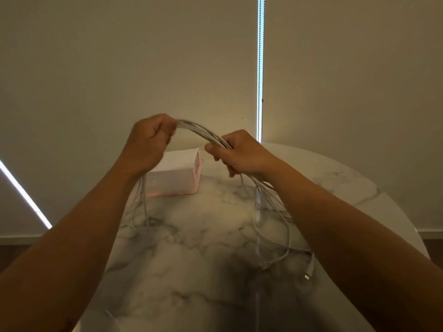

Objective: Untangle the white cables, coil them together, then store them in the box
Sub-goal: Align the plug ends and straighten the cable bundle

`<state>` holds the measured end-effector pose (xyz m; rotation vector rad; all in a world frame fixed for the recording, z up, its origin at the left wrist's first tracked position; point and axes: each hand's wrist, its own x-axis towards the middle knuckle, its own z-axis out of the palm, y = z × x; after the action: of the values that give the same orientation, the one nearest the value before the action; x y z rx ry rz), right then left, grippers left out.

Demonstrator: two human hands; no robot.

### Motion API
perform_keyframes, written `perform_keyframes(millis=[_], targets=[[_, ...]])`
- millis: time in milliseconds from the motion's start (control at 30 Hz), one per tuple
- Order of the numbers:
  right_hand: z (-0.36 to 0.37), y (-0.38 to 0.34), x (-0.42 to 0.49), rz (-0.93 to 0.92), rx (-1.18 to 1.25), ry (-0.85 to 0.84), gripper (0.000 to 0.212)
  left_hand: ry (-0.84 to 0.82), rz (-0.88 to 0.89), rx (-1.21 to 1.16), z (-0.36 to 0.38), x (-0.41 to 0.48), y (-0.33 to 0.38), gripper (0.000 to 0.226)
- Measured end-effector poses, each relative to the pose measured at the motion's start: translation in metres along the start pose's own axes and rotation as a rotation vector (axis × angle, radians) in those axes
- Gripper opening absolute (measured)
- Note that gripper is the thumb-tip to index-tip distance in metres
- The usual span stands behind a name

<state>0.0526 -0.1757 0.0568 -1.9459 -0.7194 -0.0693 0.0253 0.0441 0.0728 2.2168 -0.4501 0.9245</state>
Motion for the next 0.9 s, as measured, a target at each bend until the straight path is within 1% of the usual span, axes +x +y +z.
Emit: perform_keyframes(millis=[67,133,200,267,300,367,433,467,533,600,800,900], targets=[[-0.014,0.008,-0.014,0.033,-0.020,-0.073,0.040,0.081,-0.040,-0.021,-0.010,0.006,-0.004,0.037],[-0.033,0.026,-0.028,0.088,-0.054,-0.182,0.041,0.202,-0.131,-0.083,-0.026,0.013,-0.009,0.039],[-0.056,0.055,-0.044,0.157,0.038,-0.243,0.045,0.296,-0.206,-0.124,-0.044,0.019,-0.017,0.039],[-0.074,0.077,-0.059,0.209,0.237,-0.219,0.052,0.249,-0.218,-0.083,-0.051,0.018,-0.024,0.036],[-0.079,0.083,-0.063,0.222,0.289,-0.191,0.054,0.215,-0.211,-0.059,-0.049,0.016,-0.027,0.035],[-0.084,0.087,-0.067,0.230,0.241,-0.156,0.051,0.192,-0.204,-0.065,-0.041,0.012,-0.028,0.036],[-0.086,0.087,-0.068,0.239,0.104,-0.140,0.047,0.194,-0.197,-0.087,-0.036,0.013,-0.026,0.036],[-0.087,0.088,-0.068,0.241,0.034,-0.131,0.050,0.197,-0.207,-0.099,-0.036,0.014,-0.025,0.036],[-0.092,0.091,-0.069,0.262,-0.091,-0.103,0.055,0.225,-0.254,-0.176,-0.039,0.017,-0.024,0.036],[-0.095,0.093,-0.070,0.298,-0.165,-0.075,0.056,0.275,-0.313,-0.253,-0.044,0.020,-0.025,0.037],[-0.092,0.096,-0.066,0.338,-0.221,-0.042,0.052,0.382,-0.426,-0.288,-0.045,0.027,-0.023,0.039],[-0.098,0.100,-0.068,0.420,-0.195,-0.062,0.051,0.432,-0.456,-0.299,-0.049,0.028,-0.023,0.041]])
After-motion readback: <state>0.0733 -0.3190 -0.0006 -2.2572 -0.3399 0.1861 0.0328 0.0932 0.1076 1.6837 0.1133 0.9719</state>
